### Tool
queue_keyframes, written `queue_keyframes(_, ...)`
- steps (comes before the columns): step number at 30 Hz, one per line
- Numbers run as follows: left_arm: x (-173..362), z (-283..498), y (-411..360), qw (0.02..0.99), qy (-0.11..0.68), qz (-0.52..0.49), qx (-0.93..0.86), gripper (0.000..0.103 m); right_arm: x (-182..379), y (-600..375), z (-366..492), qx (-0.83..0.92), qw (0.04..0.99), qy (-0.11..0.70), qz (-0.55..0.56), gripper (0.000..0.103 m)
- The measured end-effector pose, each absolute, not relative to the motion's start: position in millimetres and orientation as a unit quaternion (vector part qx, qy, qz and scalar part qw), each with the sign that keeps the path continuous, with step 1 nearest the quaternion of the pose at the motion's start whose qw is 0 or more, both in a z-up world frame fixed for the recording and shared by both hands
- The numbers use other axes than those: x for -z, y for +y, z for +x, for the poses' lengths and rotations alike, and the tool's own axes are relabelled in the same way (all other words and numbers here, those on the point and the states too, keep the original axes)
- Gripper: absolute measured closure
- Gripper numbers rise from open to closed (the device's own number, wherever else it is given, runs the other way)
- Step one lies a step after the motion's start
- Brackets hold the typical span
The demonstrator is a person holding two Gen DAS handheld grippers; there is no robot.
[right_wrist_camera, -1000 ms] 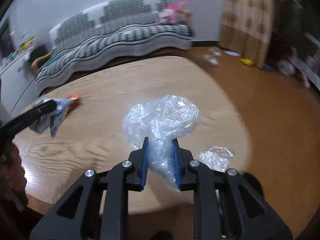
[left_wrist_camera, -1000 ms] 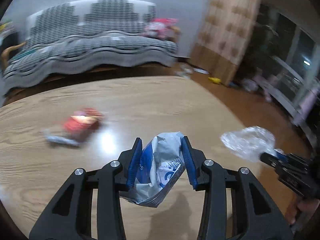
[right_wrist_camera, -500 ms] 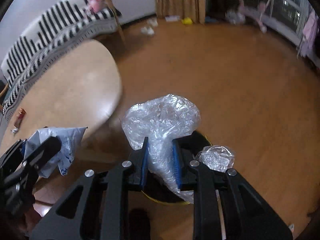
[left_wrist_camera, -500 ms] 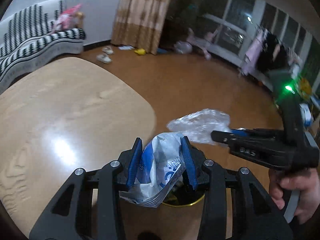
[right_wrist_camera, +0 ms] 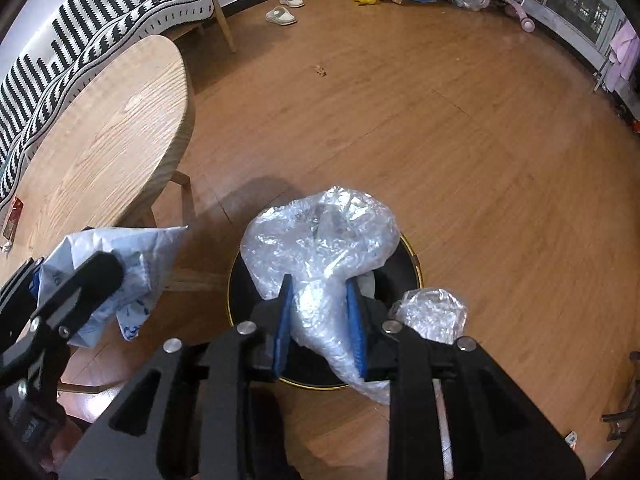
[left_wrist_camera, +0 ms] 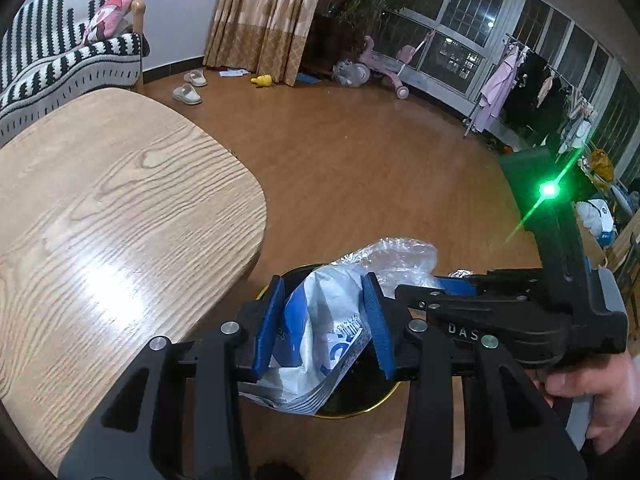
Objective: Collect trash
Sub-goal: 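Carry wrapper and plastic wrap over the black bin and open both tools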
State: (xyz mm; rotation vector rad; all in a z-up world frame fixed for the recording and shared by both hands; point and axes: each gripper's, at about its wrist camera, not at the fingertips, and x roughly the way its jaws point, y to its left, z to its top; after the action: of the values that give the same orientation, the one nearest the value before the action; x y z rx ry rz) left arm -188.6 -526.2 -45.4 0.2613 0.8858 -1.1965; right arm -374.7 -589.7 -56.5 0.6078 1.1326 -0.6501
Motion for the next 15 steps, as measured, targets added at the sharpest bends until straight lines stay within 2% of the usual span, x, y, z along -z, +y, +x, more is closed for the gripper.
queue_keyframes(1, 47, -187, -527, 0.727, 0.404, 0.118, 0.543, 0.063, 55, -585, -369, 0.299, 0.751, 0.518, 0.279, 0.07)
queue_keyframes(2, 49, -185, -529, 0.727, 0.406, 0.118, 0.542, 0.063, 54, -586, -370, 0.302, 0.751, 0.516, 0.281, 0.057)
queue_keyframes(4, 52, -187, -530, 0.726, 0.41, 0.117, 0.54, 0.063, 52, -586, -369, 0.306, 0.753, 0.511, 0.279, 0.045)
queue_keyframes(15, 62, -195, -549, 0.713, 0.42, 0.12, 0.548, 0.063, 43, -594, -386, 0.335, 0.751, 0.486, 0.295, 0.043)
